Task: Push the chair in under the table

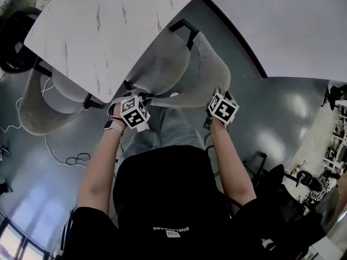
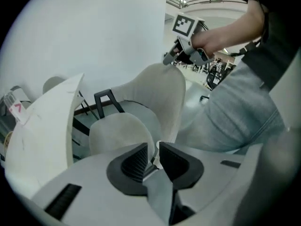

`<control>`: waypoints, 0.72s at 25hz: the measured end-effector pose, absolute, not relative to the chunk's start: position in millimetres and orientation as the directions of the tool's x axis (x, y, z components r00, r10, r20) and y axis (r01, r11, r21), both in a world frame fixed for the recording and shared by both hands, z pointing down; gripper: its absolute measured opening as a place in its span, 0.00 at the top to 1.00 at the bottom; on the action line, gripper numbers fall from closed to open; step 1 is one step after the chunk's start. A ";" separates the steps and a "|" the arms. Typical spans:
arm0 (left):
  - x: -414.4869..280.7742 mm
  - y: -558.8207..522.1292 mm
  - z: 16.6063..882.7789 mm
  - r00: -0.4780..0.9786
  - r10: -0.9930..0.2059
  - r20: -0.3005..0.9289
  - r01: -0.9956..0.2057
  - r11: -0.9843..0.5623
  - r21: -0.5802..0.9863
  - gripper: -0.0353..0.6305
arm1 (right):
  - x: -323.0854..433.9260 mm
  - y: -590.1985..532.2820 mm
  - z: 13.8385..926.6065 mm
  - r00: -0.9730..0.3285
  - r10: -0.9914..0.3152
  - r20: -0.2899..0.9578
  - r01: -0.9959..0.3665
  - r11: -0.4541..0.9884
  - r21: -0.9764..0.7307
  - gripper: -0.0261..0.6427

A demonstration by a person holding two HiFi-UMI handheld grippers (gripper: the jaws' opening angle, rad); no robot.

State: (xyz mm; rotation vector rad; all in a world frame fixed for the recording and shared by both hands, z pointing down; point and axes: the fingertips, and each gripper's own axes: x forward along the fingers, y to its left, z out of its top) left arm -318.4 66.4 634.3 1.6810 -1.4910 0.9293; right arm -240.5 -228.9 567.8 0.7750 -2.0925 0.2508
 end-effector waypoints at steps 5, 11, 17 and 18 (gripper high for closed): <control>-323.2 49.5 556.2 0.025 -0.695 0.719 -1.000 -0.022 0.013 0.91 | -263.3 -180.1 521.3 -0.595 -0.377 0.709 -0.474 0.878 0.070 0.70; -317.4 27.1 458.4 -0.042 -0.867 0.497 -0.999 0.054 0.009 0.94 | -285.6 -123.1 441.5 -0.794 -0.255 0.552 -0.313 0.950 -0.013 0.79; -297.1 7.3 389.3 -0.042 -0.927 0.372 -0.999 0.039 -0.014 0.94 | -277.6 -103.0 384.3 -0.873 -0.199 0.445 -0.225 0.974 -0.006 0.91; -293.1 2.6 379.7 -0.038 -0.932 0.361 -0.999 0.032 -0.022 0.94 | -272.7 -103.0 374.2 -0.883 -0.196 0.426 -0.216 0.976 0.002 0.91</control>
